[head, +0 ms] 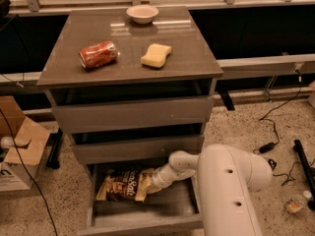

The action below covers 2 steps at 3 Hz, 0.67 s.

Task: Pick brown chip bag from bottom drawer and place on counter

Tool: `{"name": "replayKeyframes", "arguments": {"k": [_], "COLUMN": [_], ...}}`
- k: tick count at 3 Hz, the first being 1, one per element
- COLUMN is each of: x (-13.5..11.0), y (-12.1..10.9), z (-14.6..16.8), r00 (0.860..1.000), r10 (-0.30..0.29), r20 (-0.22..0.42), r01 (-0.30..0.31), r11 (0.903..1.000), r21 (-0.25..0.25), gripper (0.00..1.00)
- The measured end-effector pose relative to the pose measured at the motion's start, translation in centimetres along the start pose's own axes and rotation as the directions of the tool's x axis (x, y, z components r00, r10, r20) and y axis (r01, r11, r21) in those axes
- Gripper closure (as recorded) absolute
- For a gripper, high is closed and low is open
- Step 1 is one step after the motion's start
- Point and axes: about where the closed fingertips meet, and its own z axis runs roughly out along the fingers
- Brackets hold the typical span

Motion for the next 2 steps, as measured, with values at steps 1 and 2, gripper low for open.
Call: {"name": "replayKeyframes", "arguments": {"k": [1, 2], "x": [0.0, -0.1], "y": [0.2, 0.1], "z": [1.2, 2.7], "r00": [1.000, 0.999], "r10": [0.005, 0.006], "r20": [-0.025, -0.052], "r01": [-0.005, -0.007], "r11": [0.9999, 0.9999], "r21": [-0.014, -0.015], "gripper": [0.04, 0.00]}}
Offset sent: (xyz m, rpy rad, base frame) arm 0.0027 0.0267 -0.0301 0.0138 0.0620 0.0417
